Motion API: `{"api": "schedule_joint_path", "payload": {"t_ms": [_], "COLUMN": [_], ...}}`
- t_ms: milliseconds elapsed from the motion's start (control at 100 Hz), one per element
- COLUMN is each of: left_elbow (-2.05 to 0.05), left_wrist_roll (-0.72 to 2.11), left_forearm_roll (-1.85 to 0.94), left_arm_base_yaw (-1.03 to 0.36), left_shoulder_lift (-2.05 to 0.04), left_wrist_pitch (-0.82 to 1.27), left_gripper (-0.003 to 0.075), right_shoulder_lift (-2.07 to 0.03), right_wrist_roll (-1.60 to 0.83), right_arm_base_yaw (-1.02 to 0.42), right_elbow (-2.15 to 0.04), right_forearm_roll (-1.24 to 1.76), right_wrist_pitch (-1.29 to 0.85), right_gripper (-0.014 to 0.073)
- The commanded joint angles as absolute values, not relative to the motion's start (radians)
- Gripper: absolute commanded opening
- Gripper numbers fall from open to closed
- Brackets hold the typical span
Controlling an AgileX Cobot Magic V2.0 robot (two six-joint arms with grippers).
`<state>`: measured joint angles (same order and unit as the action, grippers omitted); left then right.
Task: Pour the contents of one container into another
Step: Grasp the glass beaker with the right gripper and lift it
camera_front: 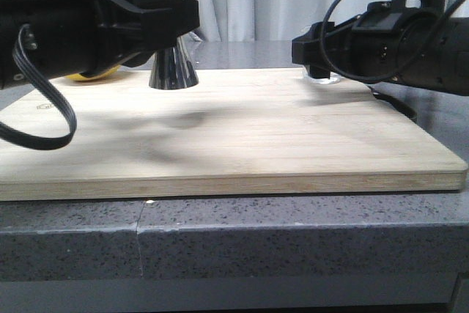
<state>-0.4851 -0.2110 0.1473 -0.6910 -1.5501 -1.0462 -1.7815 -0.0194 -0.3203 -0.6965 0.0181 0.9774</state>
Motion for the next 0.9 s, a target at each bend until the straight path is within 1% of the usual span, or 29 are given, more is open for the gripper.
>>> {"api": "schedule_joint_path", "payload": {"t_ms": [0,700,770,890], "left_elbow": [-0.509,-0.509,-0.509,-0.509], "left_wrist_roll": [-0.219,-0.219,-0.219,-0.219], "left_forearm_roll": [0.142,0.146,0.146,0.146], "left_arm_base_yaw": [-0.697,-0.697,-0.697,-0.697], "left_shoulder_lift": [-1.51,-1.51,-1.51,-1.51], "left_wrist_pitch": [-1.135,-1.135,-1.135,-1.135], "left_gripper": [-0.002,-0.002,-0.002,-0.002], "right_shoulder_lift": [-1.755,-1.794,-1.794,-1.794], "right_wrist_roll": [-0.023,-0.023,-0.023,-0.023], "right_arm_base_yaw": [-0.313,-0.313,-0.313,-0.313], "right_elbow": [-0.732,-0.742,-0.742,-0.742], "right_forearm_roll": [0.007,0.006,0.006,0.006], "right_wrist_pitch": [1.063,1.071,1.071,1.073], "right_gripper": [0.0477,0.0473,0.0454,0.0385]}}
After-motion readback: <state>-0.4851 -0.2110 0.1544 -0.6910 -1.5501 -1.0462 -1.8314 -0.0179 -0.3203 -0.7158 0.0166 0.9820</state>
